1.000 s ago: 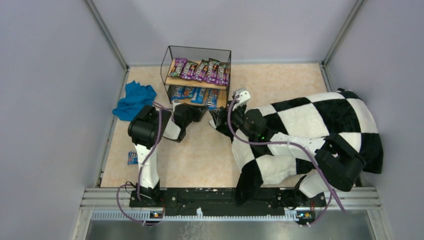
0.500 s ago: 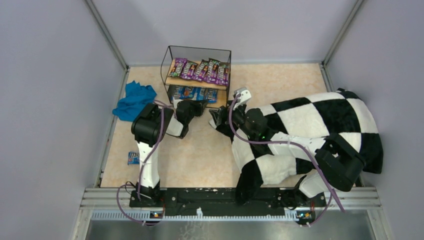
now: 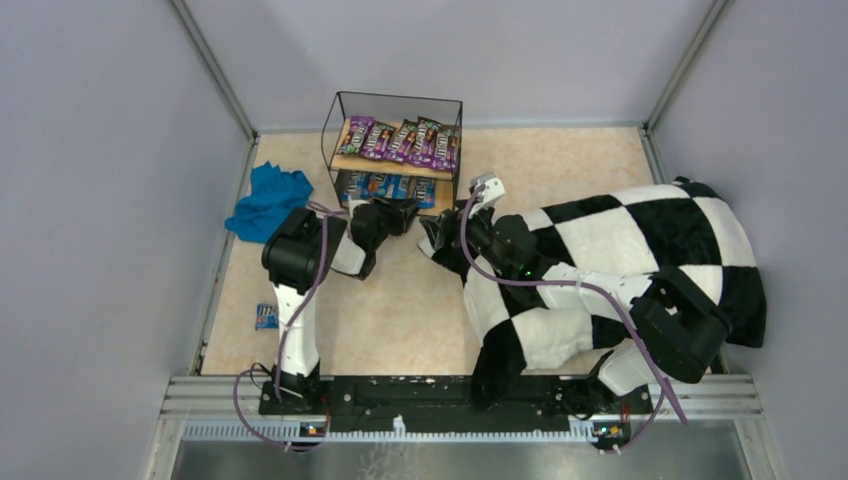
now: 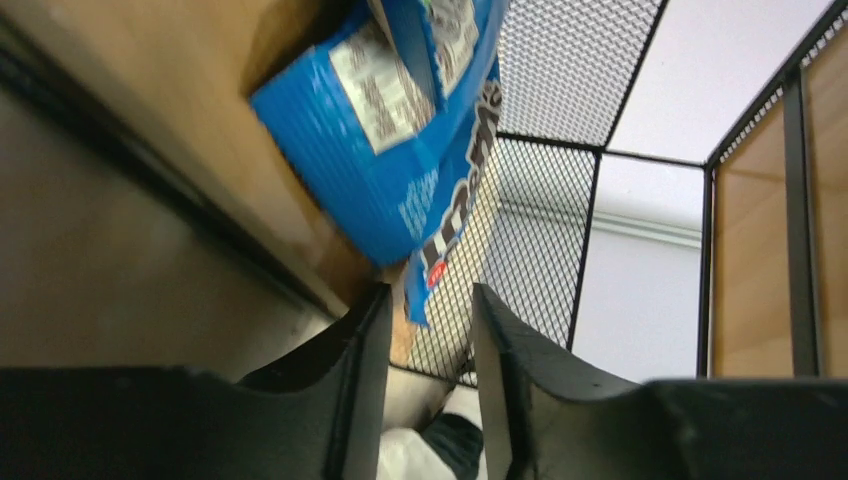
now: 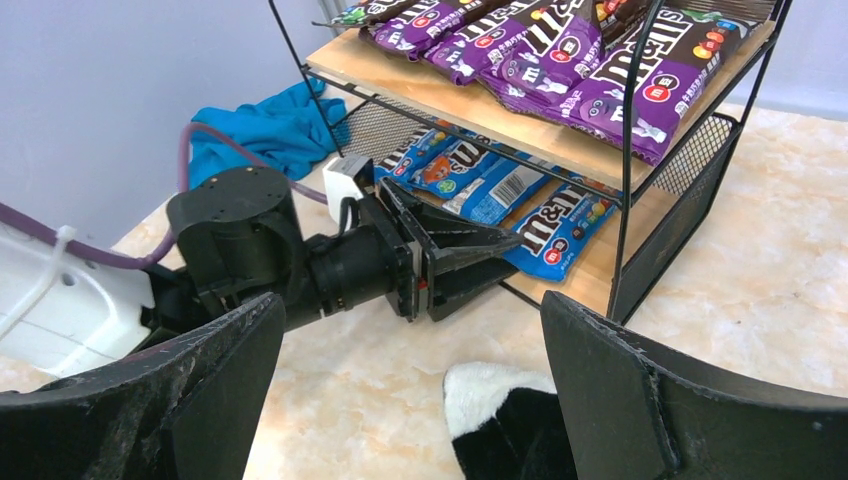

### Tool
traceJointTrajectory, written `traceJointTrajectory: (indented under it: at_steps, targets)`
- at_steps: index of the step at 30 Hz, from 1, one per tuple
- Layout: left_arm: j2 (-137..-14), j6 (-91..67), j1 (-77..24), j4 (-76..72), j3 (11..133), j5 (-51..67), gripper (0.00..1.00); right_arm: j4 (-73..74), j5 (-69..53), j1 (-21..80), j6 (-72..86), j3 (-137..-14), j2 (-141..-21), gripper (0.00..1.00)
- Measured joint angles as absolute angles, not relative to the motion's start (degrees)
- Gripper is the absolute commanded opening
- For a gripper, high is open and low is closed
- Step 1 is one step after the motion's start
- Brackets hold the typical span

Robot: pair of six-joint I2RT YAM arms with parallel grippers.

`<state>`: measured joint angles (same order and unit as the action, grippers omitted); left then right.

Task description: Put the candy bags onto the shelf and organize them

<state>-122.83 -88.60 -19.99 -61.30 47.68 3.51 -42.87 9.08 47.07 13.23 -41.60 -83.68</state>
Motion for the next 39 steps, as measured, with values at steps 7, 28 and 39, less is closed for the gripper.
traceJointTrajectory:
  at_steps: [7,28,39]
  targets:
    - [-113.6,-82.98,-19.99,-57.65,40.29,9.21,0.54,-42.85,8.86,47.05,13.32,-41.6,-83.68,0.99]
    - [-66.48,-40.8,-18.48,32.42,43.2,-6.83,0.75,-42.15,8.19,47.0,13.96,-41.6,-83.74,0.99]
    - [-54.52,-50.24,9.23,46.76,40.47,-11.94,0.98,-41.28,7.64,46.98,14.57,-41.6,-84.07,0.99]
